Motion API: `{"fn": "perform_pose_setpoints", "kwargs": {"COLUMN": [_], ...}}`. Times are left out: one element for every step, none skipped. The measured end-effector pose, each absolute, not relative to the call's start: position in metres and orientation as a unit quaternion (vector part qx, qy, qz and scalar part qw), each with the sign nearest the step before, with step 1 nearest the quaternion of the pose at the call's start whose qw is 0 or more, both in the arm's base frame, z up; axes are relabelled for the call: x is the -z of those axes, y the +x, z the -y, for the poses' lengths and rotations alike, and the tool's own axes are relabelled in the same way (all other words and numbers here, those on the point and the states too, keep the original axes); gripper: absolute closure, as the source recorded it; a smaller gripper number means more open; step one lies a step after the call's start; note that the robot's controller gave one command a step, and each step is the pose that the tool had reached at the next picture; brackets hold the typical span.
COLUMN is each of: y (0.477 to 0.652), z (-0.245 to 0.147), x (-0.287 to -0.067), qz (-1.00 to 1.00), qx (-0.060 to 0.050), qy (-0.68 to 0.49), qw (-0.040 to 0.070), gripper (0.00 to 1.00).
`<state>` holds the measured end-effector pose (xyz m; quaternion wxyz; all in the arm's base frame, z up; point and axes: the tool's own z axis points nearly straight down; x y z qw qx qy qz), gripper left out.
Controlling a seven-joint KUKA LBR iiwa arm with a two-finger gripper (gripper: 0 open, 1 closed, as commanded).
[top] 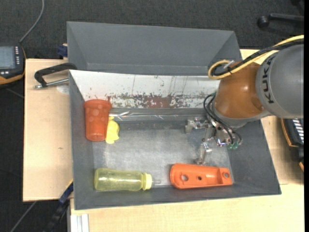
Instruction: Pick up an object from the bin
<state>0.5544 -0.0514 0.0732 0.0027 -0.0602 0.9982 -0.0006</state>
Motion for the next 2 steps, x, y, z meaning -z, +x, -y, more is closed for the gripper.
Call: {"fn": "perform_pose_setpoints", "kwargs": {"y": [0.517,0.507], "z": [0.067,0.035], "x": [-0.079,-0.074], "qz": [-0.998,-0.997], "qx": [-0.003,0.0], "qy": [-0.06,-0.072], "qw": [0.001,0.002], "gripper": [0.0,0.0]}}
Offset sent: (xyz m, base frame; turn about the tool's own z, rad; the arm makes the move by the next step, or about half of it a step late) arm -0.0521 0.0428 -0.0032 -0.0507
